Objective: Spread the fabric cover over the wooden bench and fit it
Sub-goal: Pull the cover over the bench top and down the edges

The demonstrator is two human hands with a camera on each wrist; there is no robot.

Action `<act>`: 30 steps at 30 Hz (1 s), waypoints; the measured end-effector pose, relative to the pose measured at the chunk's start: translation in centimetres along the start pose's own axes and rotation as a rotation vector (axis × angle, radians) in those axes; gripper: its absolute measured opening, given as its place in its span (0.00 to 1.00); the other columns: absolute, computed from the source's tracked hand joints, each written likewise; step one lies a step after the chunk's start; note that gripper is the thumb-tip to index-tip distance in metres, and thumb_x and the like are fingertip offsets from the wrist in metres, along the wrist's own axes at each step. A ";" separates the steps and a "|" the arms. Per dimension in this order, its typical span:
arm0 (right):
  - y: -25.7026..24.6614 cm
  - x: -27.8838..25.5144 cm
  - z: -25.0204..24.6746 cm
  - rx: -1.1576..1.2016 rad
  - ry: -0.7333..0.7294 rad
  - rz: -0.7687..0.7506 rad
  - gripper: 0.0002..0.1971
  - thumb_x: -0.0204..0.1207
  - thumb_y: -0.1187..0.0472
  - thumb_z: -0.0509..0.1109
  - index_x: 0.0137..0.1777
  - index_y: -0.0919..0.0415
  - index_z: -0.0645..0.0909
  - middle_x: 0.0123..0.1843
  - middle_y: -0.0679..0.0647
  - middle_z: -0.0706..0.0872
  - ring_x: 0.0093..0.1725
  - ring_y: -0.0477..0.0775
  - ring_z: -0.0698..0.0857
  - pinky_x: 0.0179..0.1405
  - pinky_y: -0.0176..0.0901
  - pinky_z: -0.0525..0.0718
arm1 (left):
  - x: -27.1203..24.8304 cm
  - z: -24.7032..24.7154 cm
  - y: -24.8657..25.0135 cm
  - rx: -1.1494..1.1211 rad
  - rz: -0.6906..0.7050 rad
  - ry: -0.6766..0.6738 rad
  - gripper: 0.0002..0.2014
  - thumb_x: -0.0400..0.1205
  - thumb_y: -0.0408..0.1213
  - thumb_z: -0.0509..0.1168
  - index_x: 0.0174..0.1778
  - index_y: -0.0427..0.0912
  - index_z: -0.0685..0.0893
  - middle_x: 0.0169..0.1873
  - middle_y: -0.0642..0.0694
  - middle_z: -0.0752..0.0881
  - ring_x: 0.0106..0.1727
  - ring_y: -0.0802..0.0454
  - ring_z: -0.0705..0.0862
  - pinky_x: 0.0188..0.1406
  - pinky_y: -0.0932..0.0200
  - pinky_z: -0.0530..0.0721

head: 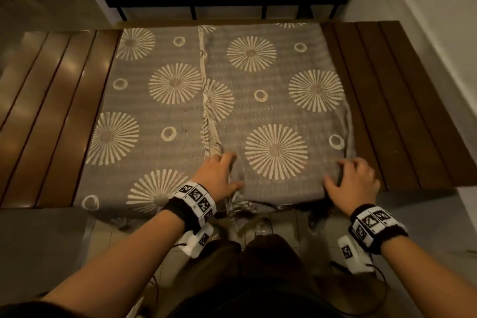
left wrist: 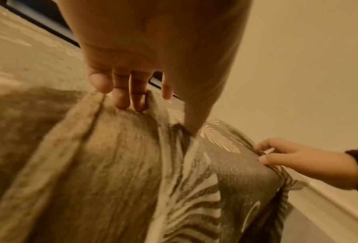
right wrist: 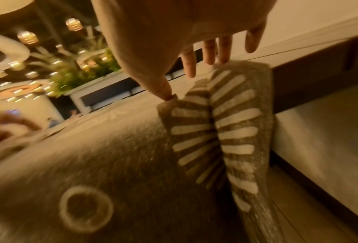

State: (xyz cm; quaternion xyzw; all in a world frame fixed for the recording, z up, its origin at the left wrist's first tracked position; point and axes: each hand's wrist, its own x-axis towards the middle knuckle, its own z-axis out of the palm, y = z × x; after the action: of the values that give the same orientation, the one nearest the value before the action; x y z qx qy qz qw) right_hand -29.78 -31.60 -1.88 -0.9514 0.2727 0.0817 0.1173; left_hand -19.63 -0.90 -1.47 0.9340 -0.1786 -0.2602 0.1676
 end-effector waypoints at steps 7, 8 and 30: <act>3.1 1.6 -2.5 0.425 -0.114 0.220 0.28 0.72 0.70 0.69 0.72 0.60 0.67 0.60 0.65 0.82 0.56 0.68 0.83 0.52 0.52 0.81 | 1.3 -0.6 -0.2 -0.234 -0.126 -0.078 0.11 0.75 0.28 0.65 0.51 0.45 0.77 0.43 0.48 0.81 0.49 0.43 0.82 0.47 0.57 0.77; 3.8 1.9 -2.8 0.502 -0.098 0.287 0.27 0.73 0.71 0.68 0.72 0.61 0.68 0.59 0.65 0.83 0.55 0.67 0.83 0.52 0.52 0.80 | 1.3 -0.8 -0.3 -0.236 -0.132 -0.097 0.11 0.75 0.27 0.65 0.50 0.44 0.77 0.39 0.50 0.79 0.46 0.45 0.81 0.45 0.59 0.75; 7.1 0.1 -2.1 1.009 -0.120 0.237 0.13 0.76 0.76 0.63 0.53 0.59 0.76 0.47 0.57 0.83 0.46 0.50 0.81 0.45 0.36 0.79 | 12.1 5.3 28.3 0.579 0.859 -0.282 0.22 0.86 0.41 0.55 0.78 0.55 0.67 0.81 0.47 0.63 0.82 0.38 0.56 0.74 0.38 0.67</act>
State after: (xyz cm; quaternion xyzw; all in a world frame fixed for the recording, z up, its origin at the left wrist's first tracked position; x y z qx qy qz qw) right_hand -33.34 -38.09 -1.13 -0.7329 0.3767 0.0073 0.5665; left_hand -19.81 -32.08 0.56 0.7408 -0.6300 -0.2311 -0.0308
